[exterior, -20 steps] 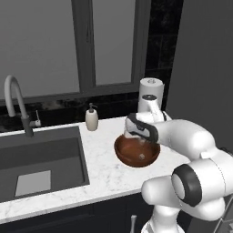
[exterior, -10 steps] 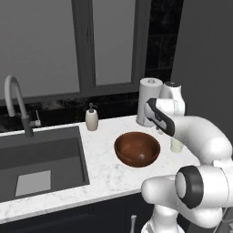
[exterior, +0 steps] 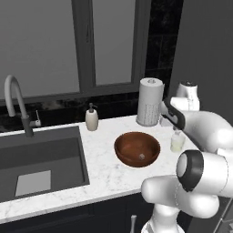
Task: Grab a lemon wedge from the fridge and one ice cube from the ice bowl, and put them in the glass of lemonade.
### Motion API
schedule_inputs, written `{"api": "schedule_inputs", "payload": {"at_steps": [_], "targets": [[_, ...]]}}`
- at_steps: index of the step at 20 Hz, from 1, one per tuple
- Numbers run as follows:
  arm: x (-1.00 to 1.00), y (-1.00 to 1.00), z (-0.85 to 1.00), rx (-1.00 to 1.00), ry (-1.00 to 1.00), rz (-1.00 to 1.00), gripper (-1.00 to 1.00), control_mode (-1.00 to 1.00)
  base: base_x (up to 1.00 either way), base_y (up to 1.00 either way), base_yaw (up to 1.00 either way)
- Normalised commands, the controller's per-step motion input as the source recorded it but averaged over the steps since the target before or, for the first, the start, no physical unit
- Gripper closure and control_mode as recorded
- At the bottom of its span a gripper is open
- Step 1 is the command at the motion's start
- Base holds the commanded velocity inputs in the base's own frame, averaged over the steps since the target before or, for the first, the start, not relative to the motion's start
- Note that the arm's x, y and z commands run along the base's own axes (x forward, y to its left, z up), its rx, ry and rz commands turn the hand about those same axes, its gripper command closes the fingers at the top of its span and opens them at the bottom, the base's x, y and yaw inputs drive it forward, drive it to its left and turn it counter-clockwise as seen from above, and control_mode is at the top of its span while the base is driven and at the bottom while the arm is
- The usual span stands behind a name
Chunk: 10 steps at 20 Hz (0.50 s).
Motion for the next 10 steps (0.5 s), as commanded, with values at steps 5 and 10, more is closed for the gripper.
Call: {"api": "schedule_inputs", "payload": {"at_steps": [5,10], "targets": [[0.08,-0.53,-0.38,-0.06,0.08,-0.02,1.0,-1.0,0.0,0.0,0.0],[0.36,-0.31,-0.35,-0.06,0.02,-0.01,1.0,-1.0,0.0,0.0,0.0]]}}
